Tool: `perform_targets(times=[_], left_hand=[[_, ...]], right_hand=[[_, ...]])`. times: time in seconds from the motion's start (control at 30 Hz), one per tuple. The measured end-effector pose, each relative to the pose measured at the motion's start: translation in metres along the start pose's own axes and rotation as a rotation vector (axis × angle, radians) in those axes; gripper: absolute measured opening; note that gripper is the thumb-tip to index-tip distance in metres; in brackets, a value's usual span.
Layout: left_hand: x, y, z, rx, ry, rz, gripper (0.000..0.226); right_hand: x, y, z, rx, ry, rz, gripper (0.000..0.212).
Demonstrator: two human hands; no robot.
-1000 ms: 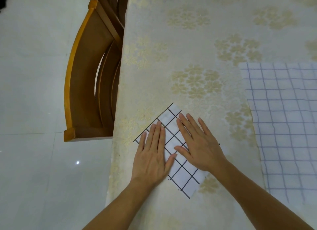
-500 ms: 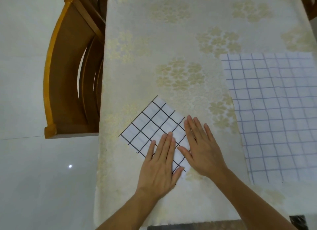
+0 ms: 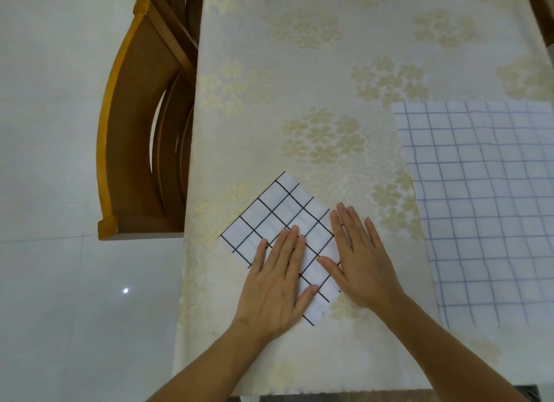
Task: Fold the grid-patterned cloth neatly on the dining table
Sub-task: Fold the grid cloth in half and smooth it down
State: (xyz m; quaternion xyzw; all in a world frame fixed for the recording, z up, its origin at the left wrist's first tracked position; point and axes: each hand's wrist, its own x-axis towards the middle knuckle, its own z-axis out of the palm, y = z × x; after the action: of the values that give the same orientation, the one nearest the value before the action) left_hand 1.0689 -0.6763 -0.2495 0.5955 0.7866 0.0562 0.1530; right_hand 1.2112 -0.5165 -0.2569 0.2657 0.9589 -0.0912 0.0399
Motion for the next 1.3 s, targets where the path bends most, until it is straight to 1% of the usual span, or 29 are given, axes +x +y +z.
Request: perform_targets(times=[0.1, 0.2, 0.27, 0.33, 0.5, 0.63, 0.73, 0.83, 1.03, 1.1, 1.13, 1.2, 1.27, 1.3], left_hand=[[0.003, -0.025, -0.022, -0.043, 0.111, -0.029, 0.057], [0.013, -0.061, -0.041, -0.003, 0.188, -0.165, 0.044], [0.019, -0.079, -0.049, 0.023, 0.188, -0.236, 0.040], [0.025, -0.091, -0.052, 0.044, 0.177, -0.269, 0.036], [0.033, -0.099, -0.054, 0.075, 0.182, -0.283, 0.030], [0.036, -0.098, -0.053, 0.076, 0.158, -0.313, 0.028], [0.040, -0.098, -0.051, 0.070, 0.135, -0.310, 0.028], [0.041, -0.098, -0.050, 0.050, 0.132, -0.314, 0.031], [0.041, -0.096, -0.056, 0.013, 0.083, -0.296, 0.028], [0.042, -0.096, -0.059, 0.014, 0.103, -0.259, 0.022], [0.042, -0.095, -0.061, 0.032, 0.121, -0.228, 0.020], [0.044, -0.095, -0.065, 0.071, 0.158, -0.168, 0.031], [0.048, -0.097, -0.070, 0.081, 0.174, -0.134, 0.042], [0.050, -0.099, -0.071, 0.082, 0.172, -0.122, 0.044]], right_hand=[[0.019, 0.003, -0.015, 0.065, 0.076, -0.057, 0.063], [0.060, 0.007, -0.024, 0.068, 0.173, -0.247, 0.041], [0.094, 0.005, -0.031, 0.055, 0.179, -0.390, 0.032], [0.126, 0.000, -0.039, 0.033, 0.144, -0.502, 0.025], [0.176, -0.023, -0.058, 0.001, -0.048, -0.661, 0.027], [0.195, -0.041, -0.059, -0.035, -0.209, -0.685, 0.024], [0.202, -0.048, -0.057, -0.065, -0.289, -0.685, 0.019], [0.202, -0.050, -0.056, -0.055, -0.316, -0.686, 0.016], [0.196, -0.046, -0.061, 0.002, -0.273, -0.690, 0.016], [0.196, -0.043, -0.065, -0.004, -0.314, -0.673, 0.020], [0.196, -0.042, -0.067, -0.010, -0.350, -0.659, 0.025], [0.197, -0.041, -0.071, -0.040, -0.404, -0.639, 0.036], [0.195, -0.041, -0.074, -0.061, -0.412, -0.626, 0.037], [0.194, -0.041, -0.075, -0.063, -0.408, -0.611, 0.036]])
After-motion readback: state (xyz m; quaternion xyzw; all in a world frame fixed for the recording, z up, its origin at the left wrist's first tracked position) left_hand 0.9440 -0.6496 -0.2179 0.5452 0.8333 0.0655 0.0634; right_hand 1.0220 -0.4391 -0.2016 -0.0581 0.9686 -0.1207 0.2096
